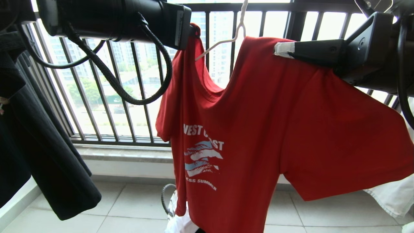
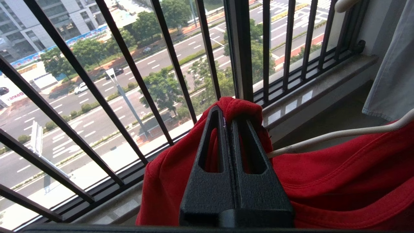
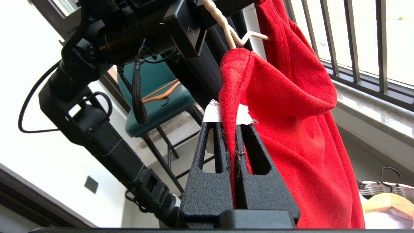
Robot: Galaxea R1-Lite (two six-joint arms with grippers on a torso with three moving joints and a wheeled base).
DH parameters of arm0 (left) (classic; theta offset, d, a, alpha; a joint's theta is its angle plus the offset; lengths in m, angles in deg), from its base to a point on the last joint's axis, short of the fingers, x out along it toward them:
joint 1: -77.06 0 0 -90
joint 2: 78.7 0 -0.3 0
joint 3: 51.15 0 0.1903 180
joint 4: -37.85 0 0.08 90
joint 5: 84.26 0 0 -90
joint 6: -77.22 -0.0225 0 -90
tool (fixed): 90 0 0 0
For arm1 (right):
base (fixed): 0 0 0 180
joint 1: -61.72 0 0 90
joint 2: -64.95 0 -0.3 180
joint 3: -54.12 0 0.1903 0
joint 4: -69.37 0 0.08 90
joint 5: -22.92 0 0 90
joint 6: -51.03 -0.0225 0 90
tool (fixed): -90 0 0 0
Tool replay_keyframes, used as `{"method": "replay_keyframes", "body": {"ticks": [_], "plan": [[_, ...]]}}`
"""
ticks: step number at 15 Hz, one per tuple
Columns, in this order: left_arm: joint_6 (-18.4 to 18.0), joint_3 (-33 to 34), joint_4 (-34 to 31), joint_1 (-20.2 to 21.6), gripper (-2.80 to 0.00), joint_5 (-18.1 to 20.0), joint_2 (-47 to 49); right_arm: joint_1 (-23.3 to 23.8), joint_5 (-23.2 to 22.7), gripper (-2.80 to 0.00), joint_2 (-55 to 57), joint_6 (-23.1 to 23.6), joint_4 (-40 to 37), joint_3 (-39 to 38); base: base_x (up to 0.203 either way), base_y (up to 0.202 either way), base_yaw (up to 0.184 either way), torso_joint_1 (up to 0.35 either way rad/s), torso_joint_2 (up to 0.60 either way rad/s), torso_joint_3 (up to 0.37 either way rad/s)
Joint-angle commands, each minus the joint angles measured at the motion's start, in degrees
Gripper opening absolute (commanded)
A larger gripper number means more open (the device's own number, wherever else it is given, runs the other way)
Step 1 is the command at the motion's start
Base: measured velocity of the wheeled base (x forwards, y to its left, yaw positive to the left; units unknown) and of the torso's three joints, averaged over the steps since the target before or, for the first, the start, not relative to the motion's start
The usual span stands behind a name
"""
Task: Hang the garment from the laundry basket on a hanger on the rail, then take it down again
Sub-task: Hang the clothes on the clothes rack
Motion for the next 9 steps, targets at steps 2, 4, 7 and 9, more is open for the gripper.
{"method": "replay_keyframes", "body": {"ticks": [2,4,7,9], "plan": [[-0.1,0.3,0.2,-0.8,-2.80,0.0,-0.4,0.5,-2.0,-2.80,-0.2,-1.1,0.1,-0.2,0.000,0.000,0.000,0.000,0.00,0.000],[-0.4,0.0,0.5,-0.9,-2.80,0.0,0.3,0.3,-4.8,-2.80,-0.2,-1.3,-0.2,-0.5,0.000,0.000,0.000,0.000,0.00,0.000],[0.1,0.3,0.4,-2.4,-2.80,0.1,-0.3,0.2,-4.8,-2.80,0.0,-3.3,0.1,-0.3,0.000,0.000,0.000,0.000,0.00,0.000],[0.3,0.7,0.3,-4.4,-2.80,0.1,-0.9,0.2,-4.7,-2.80,0.0,-3.7,0.1,-0.2,0.000,0.000,0.000,0.000,0.00,0.000]]}}
